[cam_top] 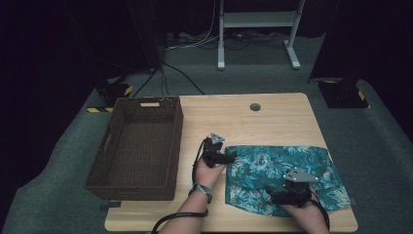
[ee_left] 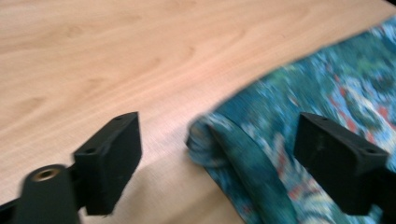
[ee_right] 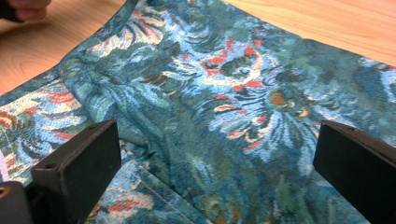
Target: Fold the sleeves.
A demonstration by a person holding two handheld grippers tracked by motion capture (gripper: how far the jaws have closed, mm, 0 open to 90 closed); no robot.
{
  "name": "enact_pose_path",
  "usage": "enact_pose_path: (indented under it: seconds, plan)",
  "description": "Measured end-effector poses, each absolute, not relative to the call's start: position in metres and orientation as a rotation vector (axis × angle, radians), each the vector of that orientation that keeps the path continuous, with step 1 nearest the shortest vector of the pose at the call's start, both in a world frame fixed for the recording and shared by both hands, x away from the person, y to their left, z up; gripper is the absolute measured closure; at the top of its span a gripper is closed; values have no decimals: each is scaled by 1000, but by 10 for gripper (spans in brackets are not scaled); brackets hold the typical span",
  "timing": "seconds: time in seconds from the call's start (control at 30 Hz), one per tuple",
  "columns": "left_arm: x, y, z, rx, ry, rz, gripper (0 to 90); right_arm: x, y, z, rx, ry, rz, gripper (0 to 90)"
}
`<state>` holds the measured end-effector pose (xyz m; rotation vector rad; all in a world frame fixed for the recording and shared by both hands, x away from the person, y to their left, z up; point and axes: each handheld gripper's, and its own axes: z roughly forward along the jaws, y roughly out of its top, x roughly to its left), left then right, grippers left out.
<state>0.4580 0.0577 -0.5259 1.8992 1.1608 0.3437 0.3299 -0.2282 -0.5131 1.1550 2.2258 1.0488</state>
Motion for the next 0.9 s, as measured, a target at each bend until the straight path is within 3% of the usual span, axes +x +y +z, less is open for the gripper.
enact_pose_path:
  seconds: [0.13, 0.3, 0.6, 0.9]
  plan:
    - [468, 64, -525, 1835, 1200, 312, 309, 328, -227, -516, 1152, 2236, 1033, 10]
    - [470, 54, -536, 1933, 1191, 297, 395, 326, -229, -518, 1162, 2235, 1015, 13]
    - [459, 40, -539, 2004, 1120, 441, 509, 318, -214, -520, 1163, 2240, 1032, 16]
    - [458, 45, -539, 1988, 1112, 392, 588, 310, -175, -520, 1153, 2249, 1090, 23]
